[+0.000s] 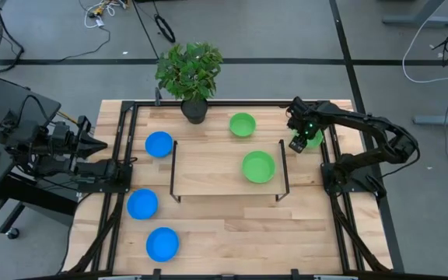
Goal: Pick & Place Mini bowls
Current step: Stack the right green bowl on the green bowl on the shelf
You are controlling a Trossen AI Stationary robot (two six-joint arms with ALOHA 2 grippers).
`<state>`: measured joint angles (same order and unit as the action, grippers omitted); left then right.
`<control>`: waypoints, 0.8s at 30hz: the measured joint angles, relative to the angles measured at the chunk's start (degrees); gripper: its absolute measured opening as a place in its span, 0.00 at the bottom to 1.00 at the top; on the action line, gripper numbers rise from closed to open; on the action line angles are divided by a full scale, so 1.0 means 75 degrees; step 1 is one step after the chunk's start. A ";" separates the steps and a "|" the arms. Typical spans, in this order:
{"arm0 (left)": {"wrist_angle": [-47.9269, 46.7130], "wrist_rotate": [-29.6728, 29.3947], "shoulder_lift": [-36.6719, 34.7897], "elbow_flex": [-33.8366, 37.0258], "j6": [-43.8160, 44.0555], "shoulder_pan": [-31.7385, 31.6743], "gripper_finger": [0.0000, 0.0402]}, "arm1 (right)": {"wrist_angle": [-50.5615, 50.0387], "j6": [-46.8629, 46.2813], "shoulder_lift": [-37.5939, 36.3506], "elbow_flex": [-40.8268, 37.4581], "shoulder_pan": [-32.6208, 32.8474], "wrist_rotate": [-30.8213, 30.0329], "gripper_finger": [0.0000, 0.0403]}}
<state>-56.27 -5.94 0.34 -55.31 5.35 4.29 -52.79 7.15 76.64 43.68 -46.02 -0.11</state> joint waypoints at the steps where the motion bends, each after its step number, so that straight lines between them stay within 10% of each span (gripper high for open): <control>1: -0.0003 -0.0002 0.0000 0.0000 0.0002 0.0000 0.06 | 0.0041 -0.0093 0.0002 0.0000 -0.0011 -0.0004 0.52; 24: -0.0003 -0.0001 0.0001 -0.0001 0.0002 0.0001 0.06 | 0.0733 -0.1094 0.0003 0.0000 -0.0011 -0.0258 0.52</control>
<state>-56.29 -5.95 0.35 -55.32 5.36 4.30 -47.29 -1.06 76.66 43.68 -46.11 -2.05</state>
